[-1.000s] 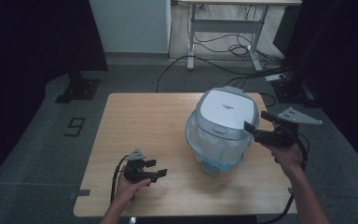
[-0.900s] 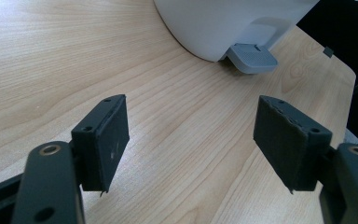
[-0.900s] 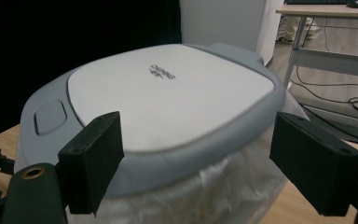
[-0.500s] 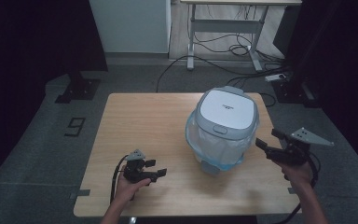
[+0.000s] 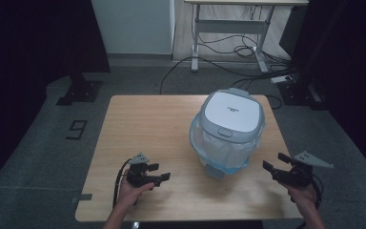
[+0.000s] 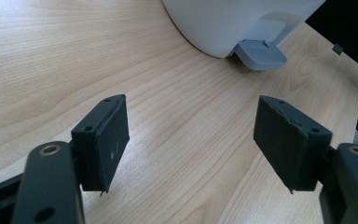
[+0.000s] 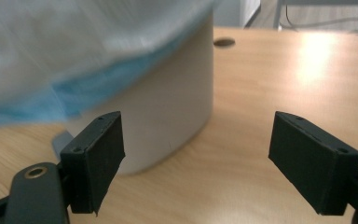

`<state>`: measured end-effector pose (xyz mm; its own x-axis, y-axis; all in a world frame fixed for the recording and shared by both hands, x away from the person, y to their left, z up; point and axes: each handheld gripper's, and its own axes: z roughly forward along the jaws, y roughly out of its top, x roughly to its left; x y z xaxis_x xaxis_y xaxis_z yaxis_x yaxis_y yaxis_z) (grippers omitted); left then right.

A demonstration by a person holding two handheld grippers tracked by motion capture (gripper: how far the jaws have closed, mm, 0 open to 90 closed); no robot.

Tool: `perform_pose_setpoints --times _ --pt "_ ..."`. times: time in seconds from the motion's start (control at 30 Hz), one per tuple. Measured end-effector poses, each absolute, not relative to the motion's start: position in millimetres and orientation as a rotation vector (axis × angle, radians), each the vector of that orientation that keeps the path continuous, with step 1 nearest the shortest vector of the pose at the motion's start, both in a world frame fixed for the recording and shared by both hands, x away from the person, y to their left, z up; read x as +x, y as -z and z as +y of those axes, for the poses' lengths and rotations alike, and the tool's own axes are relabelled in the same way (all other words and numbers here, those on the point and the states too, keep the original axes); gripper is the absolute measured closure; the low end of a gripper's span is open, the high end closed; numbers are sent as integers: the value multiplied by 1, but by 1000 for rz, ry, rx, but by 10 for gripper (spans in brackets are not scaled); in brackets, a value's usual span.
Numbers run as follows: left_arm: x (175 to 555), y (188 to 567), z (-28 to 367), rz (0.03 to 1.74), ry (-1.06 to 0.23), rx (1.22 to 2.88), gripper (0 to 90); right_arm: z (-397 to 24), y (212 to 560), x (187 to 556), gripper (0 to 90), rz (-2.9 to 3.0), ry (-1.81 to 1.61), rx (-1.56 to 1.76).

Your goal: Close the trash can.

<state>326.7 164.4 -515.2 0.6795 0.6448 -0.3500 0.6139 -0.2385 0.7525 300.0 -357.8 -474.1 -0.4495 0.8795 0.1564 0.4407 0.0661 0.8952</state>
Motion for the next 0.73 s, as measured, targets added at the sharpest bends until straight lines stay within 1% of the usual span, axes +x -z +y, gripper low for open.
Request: perform_pose_setpoints --times 0.33,0.73 --pt "327 517 164 984 -45 1937 266 -364 505 297 180 1953 -1282 1366" --pt "328 517 165 989 -64 1939 265 -367 510 299 181 1947 -1263 1380"
